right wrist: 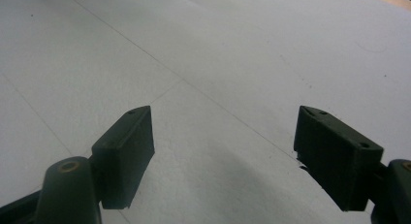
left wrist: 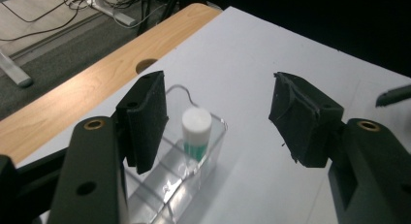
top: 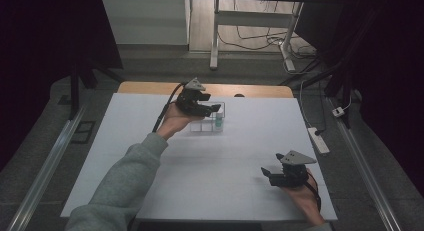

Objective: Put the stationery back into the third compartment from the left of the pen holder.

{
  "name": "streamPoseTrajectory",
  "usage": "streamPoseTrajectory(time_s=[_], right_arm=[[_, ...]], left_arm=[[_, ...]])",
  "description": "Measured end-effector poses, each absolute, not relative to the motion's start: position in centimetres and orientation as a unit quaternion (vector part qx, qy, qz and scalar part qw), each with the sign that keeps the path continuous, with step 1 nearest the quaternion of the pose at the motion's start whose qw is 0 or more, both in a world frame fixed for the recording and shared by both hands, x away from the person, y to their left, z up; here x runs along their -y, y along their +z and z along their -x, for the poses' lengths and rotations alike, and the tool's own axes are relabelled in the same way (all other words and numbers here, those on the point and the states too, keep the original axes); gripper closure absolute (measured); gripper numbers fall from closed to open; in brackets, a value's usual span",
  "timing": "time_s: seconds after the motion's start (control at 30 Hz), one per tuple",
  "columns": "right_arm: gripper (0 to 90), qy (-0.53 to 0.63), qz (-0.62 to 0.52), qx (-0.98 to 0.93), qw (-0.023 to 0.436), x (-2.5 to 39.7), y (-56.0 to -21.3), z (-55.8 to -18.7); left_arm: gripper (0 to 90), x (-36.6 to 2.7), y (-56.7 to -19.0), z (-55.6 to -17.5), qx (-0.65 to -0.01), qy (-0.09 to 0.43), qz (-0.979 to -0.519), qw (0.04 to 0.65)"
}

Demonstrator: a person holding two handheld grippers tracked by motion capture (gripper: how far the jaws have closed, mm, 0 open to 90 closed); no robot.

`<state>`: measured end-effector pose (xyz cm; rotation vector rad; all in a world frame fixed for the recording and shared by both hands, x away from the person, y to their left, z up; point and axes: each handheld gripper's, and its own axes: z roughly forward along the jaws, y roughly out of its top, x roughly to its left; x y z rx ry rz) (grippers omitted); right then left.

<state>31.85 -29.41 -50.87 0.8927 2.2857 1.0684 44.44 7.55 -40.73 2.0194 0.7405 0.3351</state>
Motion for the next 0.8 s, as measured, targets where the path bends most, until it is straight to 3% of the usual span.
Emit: streamPoseTrajectory(time_s=[0.8], right_arm=[[22.1, 0.386, -0.316, -0.835, 0.231, 29.3, -50.9, -31.8]], left_arm=[[30.3, -13.9, -44.5, -36.1, -0.306, 0.161, -0.835, 0.429]])
